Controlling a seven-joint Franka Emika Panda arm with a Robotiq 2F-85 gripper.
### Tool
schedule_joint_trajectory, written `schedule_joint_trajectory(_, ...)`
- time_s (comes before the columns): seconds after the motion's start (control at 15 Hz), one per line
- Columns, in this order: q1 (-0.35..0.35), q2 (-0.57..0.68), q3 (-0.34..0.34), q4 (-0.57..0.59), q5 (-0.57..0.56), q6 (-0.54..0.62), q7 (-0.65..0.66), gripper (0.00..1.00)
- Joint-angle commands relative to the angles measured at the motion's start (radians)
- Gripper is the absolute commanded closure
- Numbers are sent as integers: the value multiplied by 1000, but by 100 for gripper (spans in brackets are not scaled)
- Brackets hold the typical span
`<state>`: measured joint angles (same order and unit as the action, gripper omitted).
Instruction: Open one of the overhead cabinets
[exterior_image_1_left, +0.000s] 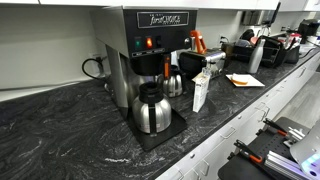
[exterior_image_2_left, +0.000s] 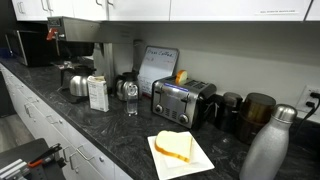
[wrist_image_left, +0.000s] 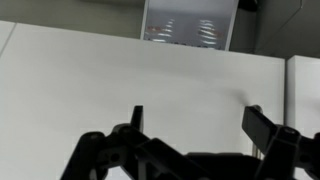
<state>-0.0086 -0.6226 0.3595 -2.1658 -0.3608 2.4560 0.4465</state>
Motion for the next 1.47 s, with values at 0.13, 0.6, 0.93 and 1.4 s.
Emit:
schedule_joint_trajectory(0.13, 28, -27, 26, 26, 46, 11, -26, 0)
schedule_joint_trajectory(0.6, 14, -119, 75, 32, 55, 28, -17, 0)
schedule_joint_trajectory(0.93, 0, -108, 78, 29, 52, 35, -15, 0)
schedule_joint_trajectory(1.4, -47, -108, 87, 11, 23, 69, 6, 0)
